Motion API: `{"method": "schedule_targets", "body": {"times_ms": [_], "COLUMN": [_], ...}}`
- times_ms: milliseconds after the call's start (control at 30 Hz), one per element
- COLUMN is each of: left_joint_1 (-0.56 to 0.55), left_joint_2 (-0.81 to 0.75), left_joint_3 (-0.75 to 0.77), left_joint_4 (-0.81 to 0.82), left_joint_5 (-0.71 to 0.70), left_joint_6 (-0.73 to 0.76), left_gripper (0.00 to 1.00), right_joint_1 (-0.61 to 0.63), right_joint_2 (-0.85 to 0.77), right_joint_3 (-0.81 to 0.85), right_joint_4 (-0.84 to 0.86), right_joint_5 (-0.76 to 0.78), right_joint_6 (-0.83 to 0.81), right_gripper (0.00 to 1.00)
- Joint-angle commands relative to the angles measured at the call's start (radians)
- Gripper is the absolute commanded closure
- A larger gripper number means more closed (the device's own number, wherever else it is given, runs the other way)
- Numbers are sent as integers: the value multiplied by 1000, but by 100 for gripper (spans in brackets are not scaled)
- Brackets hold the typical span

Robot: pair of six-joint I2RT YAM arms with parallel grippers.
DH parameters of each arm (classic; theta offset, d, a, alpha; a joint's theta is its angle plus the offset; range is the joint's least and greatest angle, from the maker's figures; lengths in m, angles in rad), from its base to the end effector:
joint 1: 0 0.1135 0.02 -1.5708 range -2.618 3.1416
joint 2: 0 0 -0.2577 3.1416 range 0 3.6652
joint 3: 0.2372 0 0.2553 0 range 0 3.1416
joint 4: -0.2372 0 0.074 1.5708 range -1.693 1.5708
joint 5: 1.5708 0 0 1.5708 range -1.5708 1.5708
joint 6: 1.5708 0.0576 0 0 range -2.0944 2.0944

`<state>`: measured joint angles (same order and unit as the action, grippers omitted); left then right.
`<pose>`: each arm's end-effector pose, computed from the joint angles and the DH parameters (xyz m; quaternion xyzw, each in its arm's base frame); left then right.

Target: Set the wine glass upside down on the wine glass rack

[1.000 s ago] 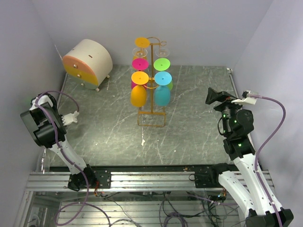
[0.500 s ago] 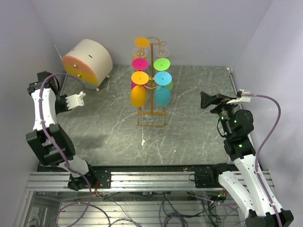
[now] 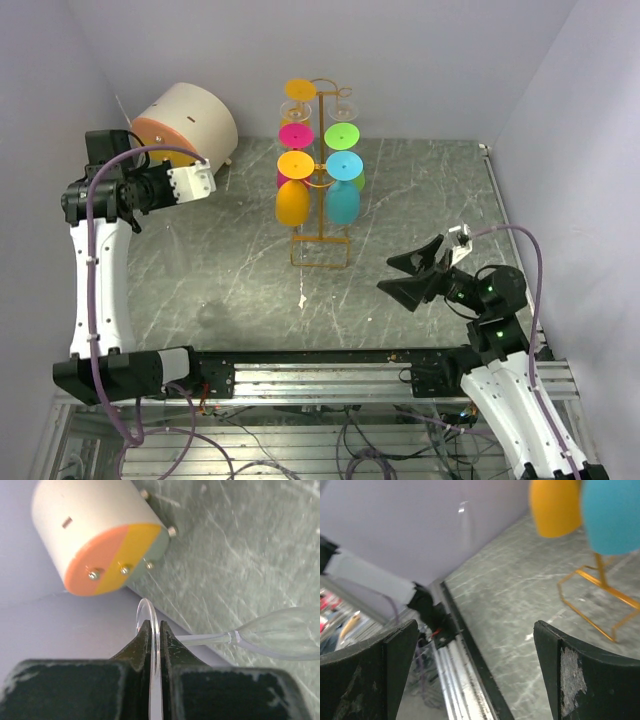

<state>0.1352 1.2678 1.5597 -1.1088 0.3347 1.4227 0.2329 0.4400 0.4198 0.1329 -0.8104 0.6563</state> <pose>0.2516 0.0151 0.3947 0.5993 0.6965 0.1448 0.3671 0.1355 0.0750 0.2910 -0.1588 0.6603 0.5319 0.5058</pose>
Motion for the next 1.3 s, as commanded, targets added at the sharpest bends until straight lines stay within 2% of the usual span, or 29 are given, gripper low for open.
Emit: {"method": "schedule_targets", "body": {"times_ms": [0, 67, 167, 267, 367, 433, 467, 533, 600, 667, 800, 967, 1067, 1167, 1267], "left_joint_1": [-31, -47, -63, -72, -85, -90, -91, -92, -95, -98, -99, -99, -100, -100, -100], "left_joint_2": [-77, -111, -127, -144, -166, -175, -180, -188, -199, -211, -233, -303, -313, -323, -328], "left_joint_3": [-8, -30, -19, -17, -26, -31, -33, -33, -35, -37, -38, -88, -93, -93, -78], "left_joint_4": [136, 179, 176, 176, 170, 164, 157, 139, 120, 105, 40, 23, 2, -1, -13], "left_joint_5": [211, 240, 268, 291, 292, 285, 282, 283, 289, 286, 284, 284, 284, 289, 304], "left_joint_6": [-124, -167, -206, -255, -272, -274, -272, -269, -267, -277, -265, -247, -234, -234, -228], "left_gripper": [93, 93, 93, 93, 93, 93, 93, 93, 93, 93, 93, 93, 93, 93, 93], "right_joint_1": [25, 80, 237, 548, 945, 1095, 1121, 1153, 1163, 1163, 1131, 1029, 981, 968, 968], "right_joint_2": [-7, 13, 69, 228, 430, 544, 616, 712, 806, 904, 1097, 1222, 1297, 1369, 1434], "right_joint_3": [5, 4, -14, 32, 130, 174, 190, 216, 244, 335, 553, 723, 825, 927, 993], "right_joint_4": [155, 149, 227, 224, 214, 317, 386, 558, 738, 797, 797, 809, 757, 701, 661], "right_joint_5": [-178, -148, -52, 143, 599, 915, 1002, 1133, 1176, 1192, 1217, 1063, 963, 897, 864], "right_joint_6": [72, 29, 8, -106, -384, -497, -526, -569, -607, -643, -703, -612, -555, -539, -522], "right_gripper": [2, 2, 1, 3, 3, 2, 2, 7, 9, 9, 11, 21, 26, 31, 41]}}
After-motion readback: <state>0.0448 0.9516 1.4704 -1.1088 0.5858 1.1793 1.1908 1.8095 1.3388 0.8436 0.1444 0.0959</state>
